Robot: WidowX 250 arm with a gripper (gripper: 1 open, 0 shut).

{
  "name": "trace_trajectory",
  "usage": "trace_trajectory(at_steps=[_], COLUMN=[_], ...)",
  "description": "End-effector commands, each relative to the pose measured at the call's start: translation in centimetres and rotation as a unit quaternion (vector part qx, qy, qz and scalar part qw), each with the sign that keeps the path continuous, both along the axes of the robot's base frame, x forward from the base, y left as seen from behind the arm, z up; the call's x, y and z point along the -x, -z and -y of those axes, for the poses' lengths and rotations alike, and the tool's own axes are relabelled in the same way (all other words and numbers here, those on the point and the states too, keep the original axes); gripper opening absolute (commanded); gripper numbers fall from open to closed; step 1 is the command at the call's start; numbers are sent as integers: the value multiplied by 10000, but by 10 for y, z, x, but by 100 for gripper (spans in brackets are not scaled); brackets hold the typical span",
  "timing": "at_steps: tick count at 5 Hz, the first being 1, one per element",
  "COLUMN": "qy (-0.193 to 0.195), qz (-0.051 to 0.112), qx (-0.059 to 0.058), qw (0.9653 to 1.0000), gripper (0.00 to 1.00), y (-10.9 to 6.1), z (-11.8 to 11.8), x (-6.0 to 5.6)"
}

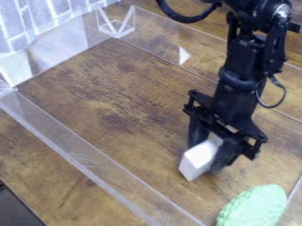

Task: Put the white object in the blue tray

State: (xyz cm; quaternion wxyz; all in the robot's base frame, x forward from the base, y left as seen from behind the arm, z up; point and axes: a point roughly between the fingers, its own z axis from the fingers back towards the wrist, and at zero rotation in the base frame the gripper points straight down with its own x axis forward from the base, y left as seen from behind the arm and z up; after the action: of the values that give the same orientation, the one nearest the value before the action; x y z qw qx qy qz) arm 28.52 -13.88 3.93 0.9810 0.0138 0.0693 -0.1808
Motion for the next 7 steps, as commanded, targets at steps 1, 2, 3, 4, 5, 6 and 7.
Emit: trace_trajectory(at_steps=[1,2,3,4,5,6,7], qy=[177,173,170,168,210,222,228], qz=[459,443,403,363,358,359,322], qx=[202,194,167,139,63,-8,-49], qw=[9986,9987,9989,9991,9991,9991,9992], gripper=[100,100,100,100,100,100,100], y=[-23,-19,-15,-10,-8,-5,0], z=[15,17,19,22,23,23,22], x=[-10,-9,-8,-7,-5,-5,-4])
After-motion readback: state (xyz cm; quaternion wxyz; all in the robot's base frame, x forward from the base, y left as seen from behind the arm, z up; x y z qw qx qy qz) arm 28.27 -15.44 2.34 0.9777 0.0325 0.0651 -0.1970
